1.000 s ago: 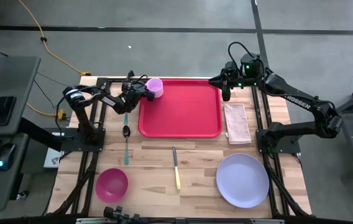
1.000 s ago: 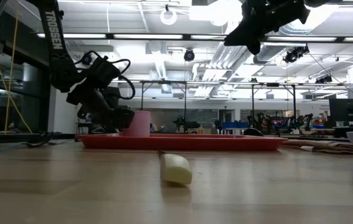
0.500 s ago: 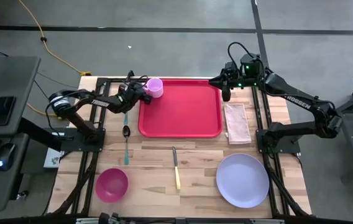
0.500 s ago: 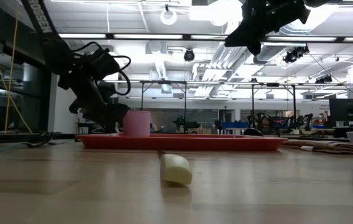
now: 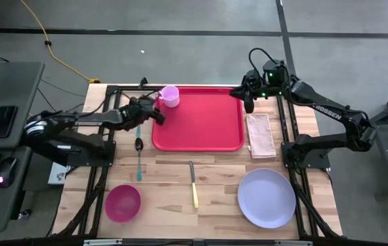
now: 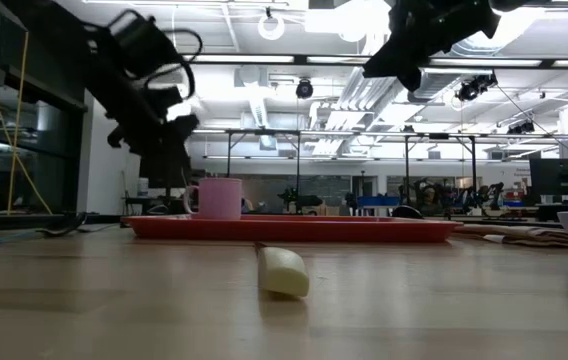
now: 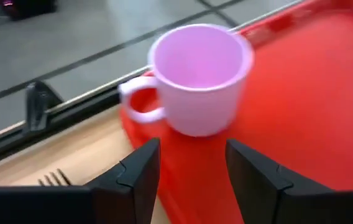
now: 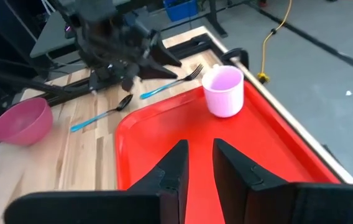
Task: Set up tray
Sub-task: Put the white plate on the red tray to the bottom right of the pink mug
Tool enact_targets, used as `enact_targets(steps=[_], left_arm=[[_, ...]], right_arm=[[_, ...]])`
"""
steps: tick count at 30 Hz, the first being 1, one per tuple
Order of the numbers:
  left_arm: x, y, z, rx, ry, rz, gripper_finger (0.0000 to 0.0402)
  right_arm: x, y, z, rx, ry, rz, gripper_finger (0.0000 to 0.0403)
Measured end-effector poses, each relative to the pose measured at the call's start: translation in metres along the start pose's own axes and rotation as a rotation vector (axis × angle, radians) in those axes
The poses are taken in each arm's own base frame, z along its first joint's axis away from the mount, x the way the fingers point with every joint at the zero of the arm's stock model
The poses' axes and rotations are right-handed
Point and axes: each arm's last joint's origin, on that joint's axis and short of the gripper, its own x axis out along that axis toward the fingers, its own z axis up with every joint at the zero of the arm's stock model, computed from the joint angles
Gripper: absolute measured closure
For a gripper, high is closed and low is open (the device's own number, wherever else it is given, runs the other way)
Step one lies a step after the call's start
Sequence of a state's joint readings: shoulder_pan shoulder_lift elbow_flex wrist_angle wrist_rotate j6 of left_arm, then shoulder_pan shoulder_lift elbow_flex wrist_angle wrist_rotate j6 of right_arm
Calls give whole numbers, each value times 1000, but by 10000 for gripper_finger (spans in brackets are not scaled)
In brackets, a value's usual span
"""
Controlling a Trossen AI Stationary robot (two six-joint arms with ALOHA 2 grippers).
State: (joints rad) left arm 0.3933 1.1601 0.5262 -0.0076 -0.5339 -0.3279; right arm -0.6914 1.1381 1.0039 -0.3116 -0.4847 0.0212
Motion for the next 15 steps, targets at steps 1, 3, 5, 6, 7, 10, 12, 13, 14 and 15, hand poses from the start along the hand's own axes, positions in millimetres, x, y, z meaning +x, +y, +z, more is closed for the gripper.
enact_targets(steps=[1, 3, 5, 6, 7, 10, 12, 13, 14, 15], left_arm=[[-6, -1, 1, -1, -3, -36, 190], [-17, -3, 5, -14, -16, -113, 190], [-27, -4, 7, -48, -22, -192, 190], [-32, -5, 8, -63, -24, -235, 190], [-37, -5, 9, -74, -22, -277, 190], [-49, -7, 12, -85, -22, -428, 190], [-57, -8, 14, -82, -15, -528, 190], [-61, -8, 14, -80, -12, -570, 190], [-64, -9, 14, -77, -1, -612, 190], [-67, -10, 13, -83, 11, -652, 190]], right_arm=[[0, 1, -1, -1, 5, 3, 350], [1, 3, -1, -19, 11, 15, 350], [2, 6, -1, -29, 14, 27, 352], [3, 7, -1, -31, 16, 36, 352], [4, 9, -2, -32, 19, 53, 352], [5, 15, -2, -39, 25, 128, 350], [6, 19, -3, -41, 31, 170, 348], [7, 21, -3, -41, 38, 182, 347], [8, 24, -4, -40, 50, 191, 347], [9, 26, -6, -38, 64, 199, 347]])
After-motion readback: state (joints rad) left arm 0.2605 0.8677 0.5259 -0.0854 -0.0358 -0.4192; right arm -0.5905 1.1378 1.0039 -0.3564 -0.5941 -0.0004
